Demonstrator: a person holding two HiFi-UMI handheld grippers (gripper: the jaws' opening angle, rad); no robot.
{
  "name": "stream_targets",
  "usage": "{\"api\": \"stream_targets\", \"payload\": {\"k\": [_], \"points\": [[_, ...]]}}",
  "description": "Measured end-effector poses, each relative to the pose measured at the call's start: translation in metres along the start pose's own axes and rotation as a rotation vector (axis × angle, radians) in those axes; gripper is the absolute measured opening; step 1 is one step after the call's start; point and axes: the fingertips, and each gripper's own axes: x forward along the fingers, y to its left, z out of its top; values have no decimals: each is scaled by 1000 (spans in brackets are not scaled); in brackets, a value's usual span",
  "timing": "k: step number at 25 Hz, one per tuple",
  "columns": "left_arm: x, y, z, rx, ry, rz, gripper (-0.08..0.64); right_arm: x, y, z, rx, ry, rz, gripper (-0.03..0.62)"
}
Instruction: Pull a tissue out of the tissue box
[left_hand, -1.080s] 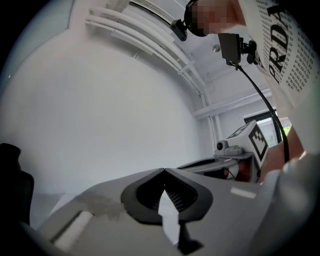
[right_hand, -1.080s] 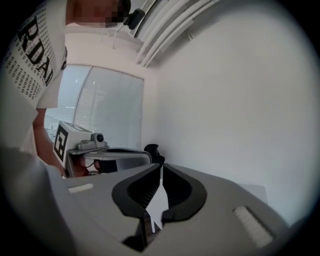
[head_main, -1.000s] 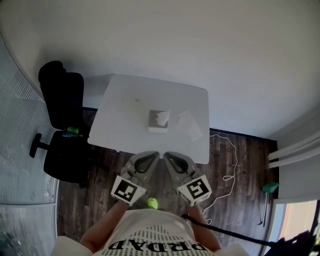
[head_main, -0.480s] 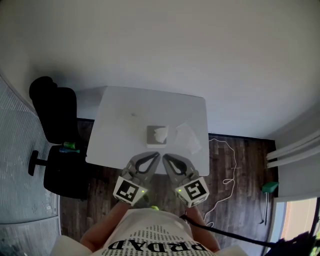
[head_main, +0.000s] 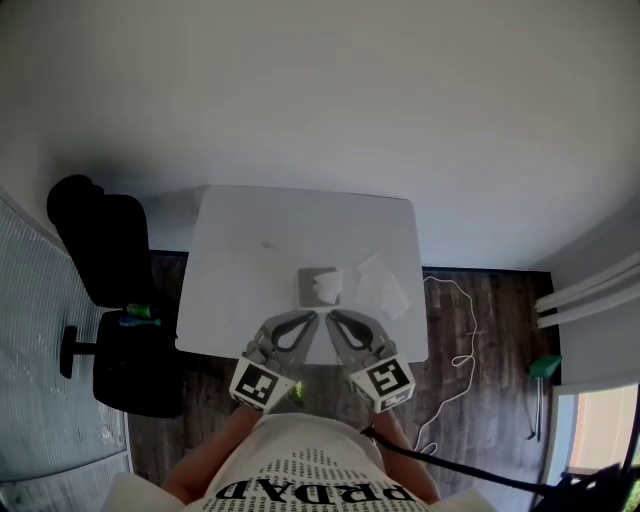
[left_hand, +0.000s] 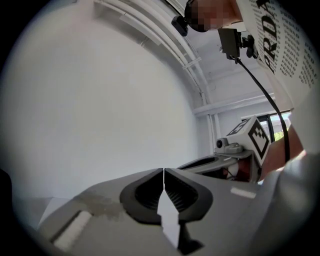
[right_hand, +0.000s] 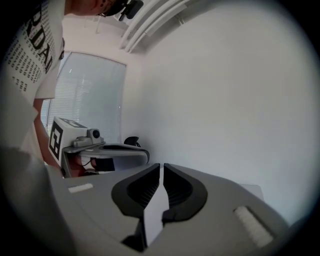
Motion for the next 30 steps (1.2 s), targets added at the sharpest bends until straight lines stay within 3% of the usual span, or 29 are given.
{"api": "stream_targets", "payload": {"k": [12, 17, 30], "points": [[18, 26, -35, -33, 37, -51, 2, 33, -13, -19, 19, 62, -36, 21], [24, 28, -53, -16, 73, -72, 2, 37, -29, -32, 32, 96, -84, 75], [48, 37, -85, -40, 132, -25, 2, 49, -74, -93, 125, 244, -147, 132]]}}
